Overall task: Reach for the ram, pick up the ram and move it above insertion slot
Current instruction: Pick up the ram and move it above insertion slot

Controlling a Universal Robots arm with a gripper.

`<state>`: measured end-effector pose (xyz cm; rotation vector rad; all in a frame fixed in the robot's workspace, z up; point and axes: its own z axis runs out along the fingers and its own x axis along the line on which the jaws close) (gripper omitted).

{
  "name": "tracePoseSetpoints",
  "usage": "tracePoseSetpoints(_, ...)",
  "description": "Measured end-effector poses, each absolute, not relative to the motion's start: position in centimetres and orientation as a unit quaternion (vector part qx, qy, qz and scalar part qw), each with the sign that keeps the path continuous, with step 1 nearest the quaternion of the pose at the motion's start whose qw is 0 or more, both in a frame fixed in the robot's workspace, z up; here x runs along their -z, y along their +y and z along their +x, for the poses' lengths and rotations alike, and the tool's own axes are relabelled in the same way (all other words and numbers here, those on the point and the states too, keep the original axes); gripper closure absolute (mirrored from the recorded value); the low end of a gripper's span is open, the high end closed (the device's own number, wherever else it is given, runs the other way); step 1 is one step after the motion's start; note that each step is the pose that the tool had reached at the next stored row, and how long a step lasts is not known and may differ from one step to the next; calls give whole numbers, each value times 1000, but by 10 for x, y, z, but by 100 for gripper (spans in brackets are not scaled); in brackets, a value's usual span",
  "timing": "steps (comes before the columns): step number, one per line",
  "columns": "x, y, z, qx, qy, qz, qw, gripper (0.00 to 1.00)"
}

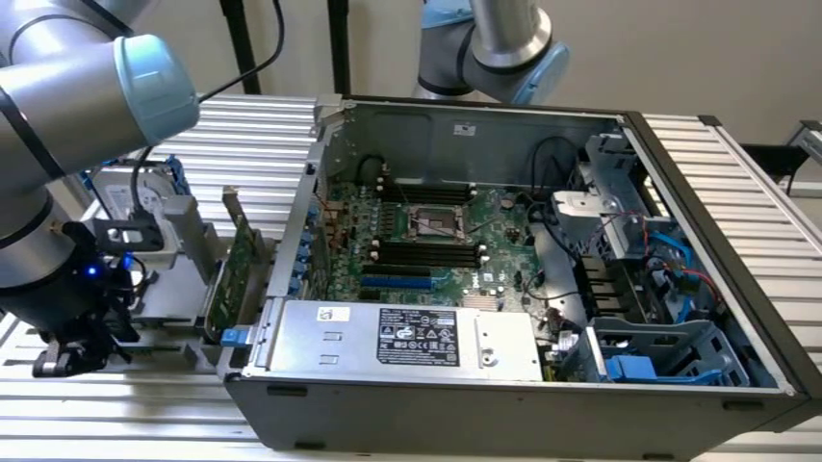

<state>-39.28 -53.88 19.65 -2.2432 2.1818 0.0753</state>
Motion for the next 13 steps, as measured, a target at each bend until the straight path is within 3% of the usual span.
tracePoseSetpoints(1, -196, -539, -393, -24, 697, -717, 6, 66)
tracePoseSetpoints(2, -196, -539, -393, -24, 697, -717, 6, 73)
tracePoseSetpoints(8, -194, -539, -392, -25, 697, -717, 6, 73)
tracePoseSetpoints(10, -194, -539, -392, -25, 697, -717, 6, 82)
tracePoseSetpoints(13, -194, -539, -391, -25, 697, -717, 6, 86)
